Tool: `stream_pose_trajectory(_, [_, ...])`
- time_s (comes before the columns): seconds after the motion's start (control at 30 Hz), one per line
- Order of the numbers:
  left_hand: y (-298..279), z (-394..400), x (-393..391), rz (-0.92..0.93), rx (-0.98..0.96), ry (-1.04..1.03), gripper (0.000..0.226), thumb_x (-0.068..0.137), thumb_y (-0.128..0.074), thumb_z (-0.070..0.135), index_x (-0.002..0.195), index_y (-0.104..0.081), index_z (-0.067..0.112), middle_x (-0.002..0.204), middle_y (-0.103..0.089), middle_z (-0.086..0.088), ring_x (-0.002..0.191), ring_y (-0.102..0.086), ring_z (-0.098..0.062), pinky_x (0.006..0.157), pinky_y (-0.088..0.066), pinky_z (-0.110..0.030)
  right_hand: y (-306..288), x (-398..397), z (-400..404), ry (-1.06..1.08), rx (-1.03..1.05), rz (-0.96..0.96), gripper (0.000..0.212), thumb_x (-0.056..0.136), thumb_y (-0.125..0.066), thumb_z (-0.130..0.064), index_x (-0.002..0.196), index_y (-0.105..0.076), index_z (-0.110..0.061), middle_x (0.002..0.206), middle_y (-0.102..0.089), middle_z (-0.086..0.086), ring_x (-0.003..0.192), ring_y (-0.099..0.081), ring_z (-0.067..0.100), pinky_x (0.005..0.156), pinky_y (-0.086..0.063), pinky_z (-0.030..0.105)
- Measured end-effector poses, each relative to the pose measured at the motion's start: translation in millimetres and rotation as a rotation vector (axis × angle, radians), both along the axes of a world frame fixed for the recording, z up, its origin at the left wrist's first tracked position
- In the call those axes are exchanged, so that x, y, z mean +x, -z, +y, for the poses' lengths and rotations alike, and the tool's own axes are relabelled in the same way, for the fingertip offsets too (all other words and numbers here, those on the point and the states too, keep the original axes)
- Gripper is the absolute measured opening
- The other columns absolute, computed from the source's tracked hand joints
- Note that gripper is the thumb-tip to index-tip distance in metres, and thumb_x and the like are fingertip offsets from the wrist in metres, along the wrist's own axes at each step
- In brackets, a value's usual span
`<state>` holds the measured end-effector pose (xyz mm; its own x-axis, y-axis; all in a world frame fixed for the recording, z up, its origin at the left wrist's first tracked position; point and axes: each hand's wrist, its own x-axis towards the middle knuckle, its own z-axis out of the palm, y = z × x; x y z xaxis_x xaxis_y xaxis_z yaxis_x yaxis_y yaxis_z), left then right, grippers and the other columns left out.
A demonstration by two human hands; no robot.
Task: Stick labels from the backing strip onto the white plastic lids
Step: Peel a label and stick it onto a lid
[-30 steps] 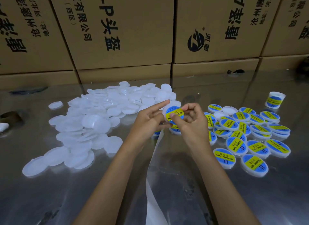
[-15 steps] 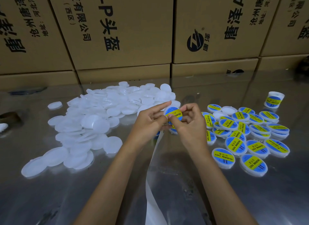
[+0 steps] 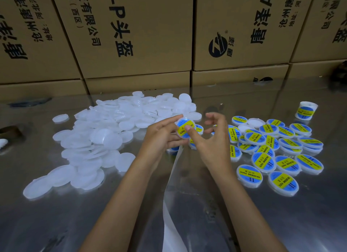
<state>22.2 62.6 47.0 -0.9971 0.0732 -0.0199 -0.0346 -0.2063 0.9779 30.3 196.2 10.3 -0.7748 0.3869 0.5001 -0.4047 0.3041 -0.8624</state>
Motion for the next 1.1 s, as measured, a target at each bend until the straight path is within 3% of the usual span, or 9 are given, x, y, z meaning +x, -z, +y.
stream_pose_trajectory(0.1, [-3,0,2,-0.048,0.097,0.038,0.029,0.098,-0.051,0.010,0.121,-0.069,0.009,0.103,-0.076,-0.018,0.090,-0.075,-0.035,0.073,-0.063,-0.035,4,-1,-1,-0.025,0.024,-0.102,0.050,0.074,-0.079,-0.053,0.111,-0.052,-0.031,0.105,-0.056,-0.012,0.094,-0.056,0.008,0.074,-0.046,0.020])
stream_pose_trajectory(0.2, [-5,6,7,-0.074,0.164,0.107,0.029,0.099,-0.050,0.016,0.119,-0.070,0.008,0.106,-0.075,-0.020,0.093,-0.075,-0.035,0.072,-0.063,-0.034,10,-1,-2,0.032,0.198,-0.152,0.045,0.074,-0.063,-0.074,0.088,-0.054,-0.033,0.090,-0.058,-0.012,0.085,-0.056,0.007,0.068,-0.045,0.028])
stream_pose_trajectory(0.33, [-5,9,9,-0.082,0.149,0.128,0.027,0.099,-0.052,0.016,0.115,-0.072,0.008,0.103,-0.075,-0.021,0.090,-0.075,-0.034,0.069,-0.063,-0.033,10,-1,3,0.128,0.290,-0.146,0.048,0.086,-0.052,-0.072,0.060,-0.045,-0.032,0.057,-0.050,-0.009,0.062,-0.051,0.012,0.055,-0.036,0.030])
stream_pose_trajectory(0.43, [-3,9,9,-0.040,0.098,0.139,0.021,0.097,-0.059,0.011,0.111,-0.073,0.008,0.103,-0.075,-0.019,0.091,-0.075,-0.034,0.071,-0.062,-0.033,10,-3,6,0.167,0.297,-0.202,0.060,0.098,-0.038,-0.061,0.053,-0.042,-0.022,0.049,-0.046,-0.002,0.056,-0.048,0.021,0.051,-0.032,0.031])
stream_pose_trajectory(0.5, [-1,9,9,0.011,0.041,0.153,0.020,0.094,-0.064,0.006,0.112,-0.073,0.010,0.102,-0.076,-0.016,0.091,-0.075,-0.032,0.072,-0.062,-0.032,9,-4,7,0.179,0.272,-0.196,0.063,0.103,-0.037,-0.051,0.048,-0.034,-0.021,0.044,-0.039,-0.003,0.050,-0.040,0.017,0.048,-0.023,0.030])
stream_pose_trajectory(0.6, [1,8,10,0.055,-0.024,0.142,0.023,0.090,-0.069,0.001,0.109,-0.073,0.013,0.095,-0.077,-0.014,0.083,-0.076,-0.029,0.070,-0.061,-0.029,7,-4,7,0.139,0.240,-0.168,0.062,0.103,-0.040,-0.047,0.047,-0.031,-0.023,0.041,-0.036,-0.004,0.046,-0.035,0.011,0.049,-0.023,0.031])
stream_pose_trajectory(0.77, [-1,8,11,0.091,-0.038,0.001,0.024,0.089,-0.073,0.004,0.111,-0.065,0.004,0.092,-0.077,-0.015,0.077,-0.076,-0.027,0.064,-0.061,-0.028,7,-5,4,-0.046,0.039,-0.170,0.059,0.101,-0.035,-0.057,0.058,-0.047,-0.019,0.052,-0.054,-0.009,0.053,-0.047,0.005,0.057,-0.039,0.032])
stream_pose_trajectory(0.93, [-1,6,9,0.134,0.042,-0.130,0.029,0.087,-0.075,0.005,0.108,-0.056,-0.003,0.090,-0.076,-0.020,0.084,-0.076,-0.036,0.070,-0.063,-0.035,13,-3,-2,-0.195,0.169,-0.162,0.047,0.086,-0.050,-0.072,0.087,-0.059,-0.026,0.075,-0.061,-0.011,0.067,-0.055,0.005,0.060,-0.042,0.015])
stream_pose_trajectory(1.1, [0,4,8,0.142,0.013,-0.134,0.028,0.087,-0.077,0.015,0.080,-0.051,0.008,0.078,-0.075,-0.018,0.074,-0.075,-0.035,0.064,-0.063,-0.034,13,-3,0,-0.114,0.214,-0.115,0.045,0.087,-0.053,-0.066,0.083,-0.058,-0.022,0.066,-0.059,-0.006,0.062,-0.053,0.010,0.058,-0.043,0.029])
